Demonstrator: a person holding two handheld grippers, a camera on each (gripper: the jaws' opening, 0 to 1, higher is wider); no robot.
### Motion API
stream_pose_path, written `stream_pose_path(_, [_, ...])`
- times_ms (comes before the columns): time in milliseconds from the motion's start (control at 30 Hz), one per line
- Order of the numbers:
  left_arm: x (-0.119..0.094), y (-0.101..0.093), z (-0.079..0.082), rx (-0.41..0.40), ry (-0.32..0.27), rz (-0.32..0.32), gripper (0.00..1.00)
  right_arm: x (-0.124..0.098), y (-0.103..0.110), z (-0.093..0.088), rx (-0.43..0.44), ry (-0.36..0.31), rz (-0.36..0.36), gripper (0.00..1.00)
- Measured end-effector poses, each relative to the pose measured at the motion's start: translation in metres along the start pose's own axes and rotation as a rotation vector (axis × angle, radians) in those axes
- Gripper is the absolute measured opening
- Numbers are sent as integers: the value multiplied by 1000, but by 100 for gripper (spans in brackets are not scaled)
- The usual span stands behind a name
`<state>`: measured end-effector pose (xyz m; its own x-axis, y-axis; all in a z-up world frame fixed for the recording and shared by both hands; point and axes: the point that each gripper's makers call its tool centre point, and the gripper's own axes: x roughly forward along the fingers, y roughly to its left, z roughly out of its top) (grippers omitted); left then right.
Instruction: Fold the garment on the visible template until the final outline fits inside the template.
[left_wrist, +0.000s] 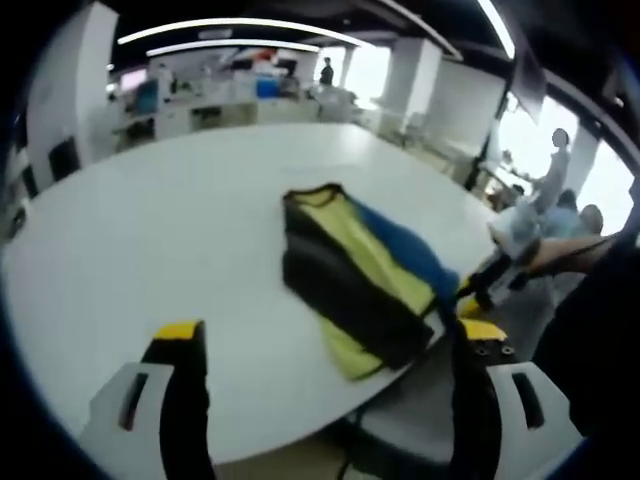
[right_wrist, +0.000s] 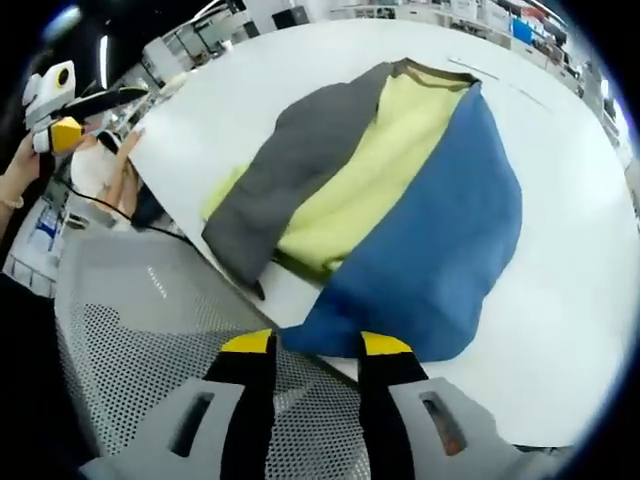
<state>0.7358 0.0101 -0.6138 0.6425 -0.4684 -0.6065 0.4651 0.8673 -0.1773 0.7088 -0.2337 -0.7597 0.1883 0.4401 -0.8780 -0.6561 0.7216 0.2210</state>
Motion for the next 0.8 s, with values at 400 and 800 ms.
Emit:
stream_pose_path(400, [-7, 10, -7, -13, 4, 13, 98, 12, -1, -6, -83, 13, -30, 2])
stream_pose_path(800, [-2, 8, -5, -6, 5, 4, 98, 3, -7, 0, -68, -14, -26, 1])
